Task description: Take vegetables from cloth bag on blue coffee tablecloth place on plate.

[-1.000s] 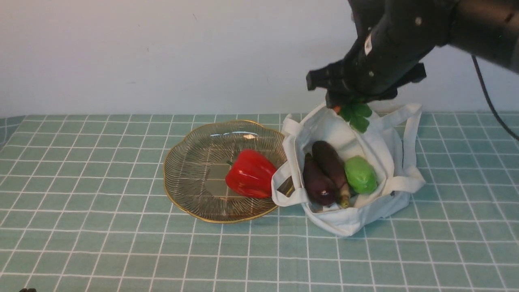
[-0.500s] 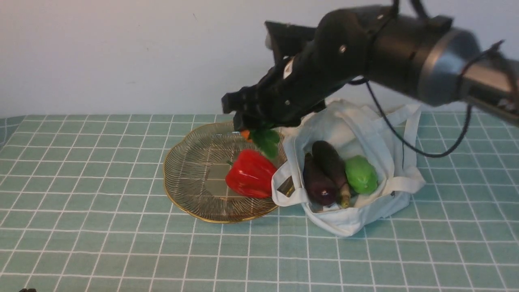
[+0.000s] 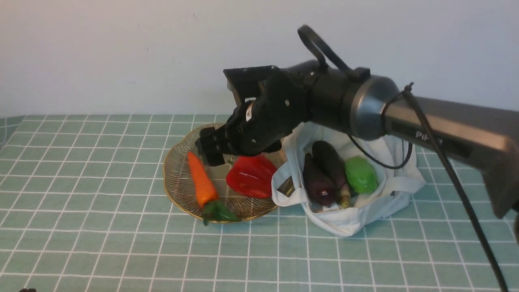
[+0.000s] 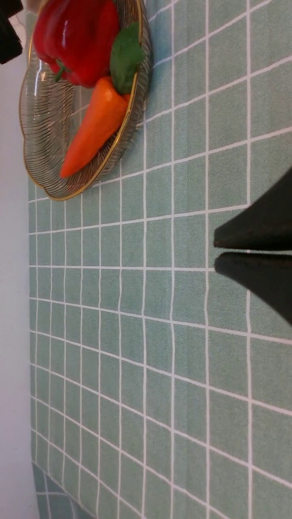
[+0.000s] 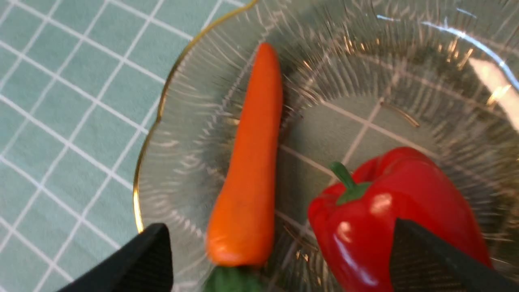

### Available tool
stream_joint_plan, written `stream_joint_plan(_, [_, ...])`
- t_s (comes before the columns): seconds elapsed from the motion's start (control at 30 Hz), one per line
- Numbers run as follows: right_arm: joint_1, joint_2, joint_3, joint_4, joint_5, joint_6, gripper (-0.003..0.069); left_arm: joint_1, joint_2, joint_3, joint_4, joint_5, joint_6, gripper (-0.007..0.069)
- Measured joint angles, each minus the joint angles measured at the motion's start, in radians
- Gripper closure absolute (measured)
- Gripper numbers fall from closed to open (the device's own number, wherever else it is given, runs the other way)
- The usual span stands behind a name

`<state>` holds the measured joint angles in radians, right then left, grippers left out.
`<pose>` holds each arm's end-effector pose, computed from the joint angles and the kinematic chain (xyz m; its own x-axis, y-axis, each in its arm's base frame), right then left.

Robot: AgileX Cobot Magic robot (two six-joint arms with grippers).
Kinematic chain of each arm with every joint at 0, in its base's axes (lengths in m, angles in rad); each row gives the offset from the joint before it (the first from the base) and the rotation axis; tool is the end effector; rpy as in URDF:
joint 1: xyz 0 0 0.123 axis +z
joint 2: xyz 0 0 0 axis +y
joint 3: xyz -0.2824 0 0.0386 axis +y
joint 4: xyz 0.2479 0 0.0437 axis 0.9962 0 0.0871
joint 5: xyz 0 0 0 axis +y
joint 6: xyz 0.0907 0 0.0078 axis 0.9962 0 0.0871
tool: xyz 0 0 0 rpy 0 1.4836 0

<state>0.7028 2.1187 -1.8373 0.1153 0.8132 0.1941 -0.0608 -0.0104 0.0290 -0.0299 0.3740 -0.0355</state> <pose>0.3605 0.3154 0.2405 -0.8030 -0.3275 -0.4979 -0.4792 0.8515 0.2129 0.0525 -0.0042 0.1703 -0.3039 -0.0449 -0.9517 0.0520 0.9966 -0.0636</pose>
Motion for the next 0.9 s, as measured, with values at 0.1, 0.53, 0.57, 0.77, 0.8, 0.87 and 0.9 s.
stream_joint_plan(0.1, [0.0, -0.003, -0.111, -0.042, 0.14, -0.006, -0.002, 0.0, 0.0, 0.0, 0.0, 0.0, 0.0, 0.0629])
stream_joint_plan(0.53, [0.0, -0.209, -0.553, -0.216, 0.453, -0.123, 0.058, 0.0, 0.0, 0.0, 0.0, 0.0, 0.0, 0.0629])
stream_joint_plan(0.57, [0.0, -0.241, -0.536, -0.216, 0.454, -0.126, 0.0612, 0.0, 0.0, 0.0, 0.0, 0.0, 0.0, 0.0629])
stream_joint_plan(0.77, [0.0, -0.527, -0.347, -0.219, 0.461, -0.13, 0.0671, 0.0, 0.0, 0.0, 0.0, 0.0, 0.0, 0.0629])
stream_joint_plan(0.8, [0.0, -0.618, -0.286, -0.22, 0.461, -0.13, 0.0673, 0.0, 0.0, 0.0, 0.0, 0.0, 0.0, 0.0629])
stream_joint_plan(0.87, [0.0, -0.724, -0.183, -0.22, 0.461, -0.13, 0.0674, 0.0, 0.0, 0.0, 0.0, 0.0, 0.0, 0.0629])
stream_joint_plan(0.9, [0.0, -0.765, -0.146, -0.22, 0.462, -0.13, 0.0674, 0.0, 0.0, 0.0, 0.0, 0.0, 0.0, 0.0629])
